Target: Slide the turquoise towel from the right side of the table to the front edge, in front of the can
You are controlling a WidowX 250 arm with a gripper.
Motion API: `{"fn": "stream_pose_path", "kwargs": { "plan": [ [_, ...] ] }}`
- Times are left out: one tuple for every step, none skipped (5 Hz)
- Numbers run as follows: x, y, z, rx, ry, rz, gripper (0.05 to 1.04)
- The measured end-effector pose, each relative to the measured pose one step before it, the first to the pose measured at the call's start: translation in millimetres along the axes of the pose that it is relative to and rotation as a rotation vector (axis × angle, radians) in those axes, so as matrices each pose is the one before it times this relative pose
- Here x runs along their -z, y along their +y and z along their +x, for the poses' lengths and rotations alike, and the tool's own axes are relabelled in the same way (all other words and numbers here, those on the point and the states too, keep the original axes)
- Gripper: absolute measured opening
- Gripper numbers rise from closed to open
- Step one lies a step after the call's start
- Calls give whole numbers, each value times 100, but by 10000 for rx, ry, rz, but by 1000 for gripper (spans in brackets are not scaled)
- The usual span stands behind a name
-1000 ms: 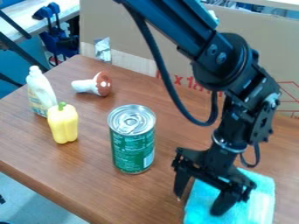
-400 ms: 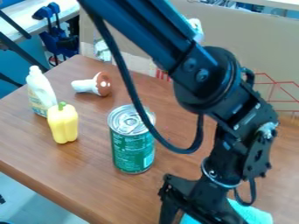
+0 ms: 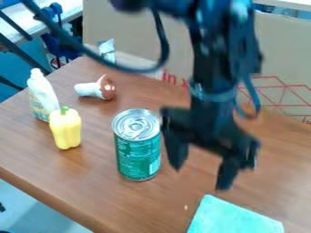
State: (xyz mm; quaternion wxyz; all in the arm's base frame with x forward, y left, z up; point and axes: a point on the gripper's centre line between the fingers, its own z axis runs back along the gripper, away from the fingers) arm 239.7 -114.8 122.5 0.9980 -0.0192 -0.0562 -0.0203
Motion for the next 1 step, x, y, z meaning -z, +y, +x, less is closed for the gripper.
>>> {"fn": "stream_pose_path", "kwargs": {
  "plan": [
    [-2886, 27, -258, 776, 998, -347, 1001]
  ]
}}
